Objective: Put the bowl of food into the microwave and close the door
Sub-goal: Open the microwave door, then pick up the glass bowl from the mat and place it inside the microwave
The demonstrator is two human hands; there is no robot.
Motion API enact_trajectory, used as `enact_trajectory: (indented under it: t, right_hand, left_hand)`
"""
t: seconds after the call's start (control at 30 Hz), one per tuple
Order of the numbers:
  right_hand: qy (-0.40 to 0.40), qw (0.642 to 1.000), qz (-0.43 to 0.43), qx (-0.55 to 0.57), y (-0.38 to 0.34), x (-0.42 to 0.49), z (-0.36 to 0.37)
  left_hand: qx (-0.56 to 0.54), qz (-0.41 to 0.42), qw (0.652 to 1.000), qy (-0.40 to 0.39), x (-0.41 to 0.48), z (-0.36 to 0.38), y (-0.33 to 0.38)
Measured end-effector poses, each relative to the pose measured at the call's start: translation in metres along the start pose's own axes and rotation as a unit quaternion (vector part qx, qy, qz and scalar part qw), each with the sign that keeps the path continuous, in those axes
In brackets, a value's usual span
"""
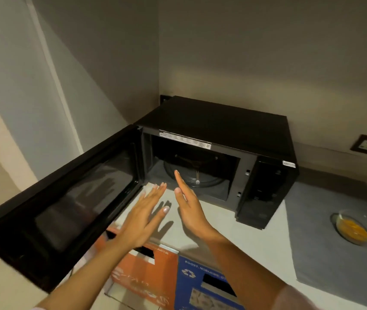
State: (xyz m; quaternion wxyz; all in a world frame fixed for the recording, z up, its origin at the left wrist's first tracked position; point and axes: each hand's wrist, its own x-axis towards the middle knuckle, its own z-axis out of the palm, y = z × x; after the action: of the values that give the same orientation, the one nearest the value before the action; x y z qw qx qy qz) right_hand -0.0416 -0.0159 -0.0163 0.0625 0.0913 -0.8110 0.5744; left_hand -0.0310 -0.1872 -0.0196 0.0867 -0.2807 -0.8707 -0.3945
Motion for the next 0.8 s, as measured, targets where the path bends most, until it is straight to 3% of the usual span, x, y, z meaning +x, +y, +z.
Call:
enact_trajectory:
  t: [0.23,0.37,0.5,0.67,0.8]
  right_hand:
    - [0.185,0.982,0.020,0.004,0.045,-0.070,-0.086]
    - [0.282,0.959,0.038,0.002,0.060,-0.105,-0.139]
    - [0.373,0.925,0.070,-0.006,0.081,-0.136,-0.193]
    - [0.475,0.865,0.159,-0.033,0.129,-0.168,-0.276]
    - [0.502,0.839,0.203,-0.051,0.152,-0.188,-0.331]
  left_hand:
    - [-0.080,0.031,0.994,-0.073,0.044,0.114,0.057]
    - [-0.124,0.060,0.978,-0.155,0.067,0.176,0.096]
    - [-0.170,0.102,0.963,-0.182,0.079,0.233,0.131]
    - [-0.213,0.032,0.943,-0.255,0.108,0.310,0.180]
    - [-0.234,-0.020,0.934,-0.271,0.137,0.357,0.205]
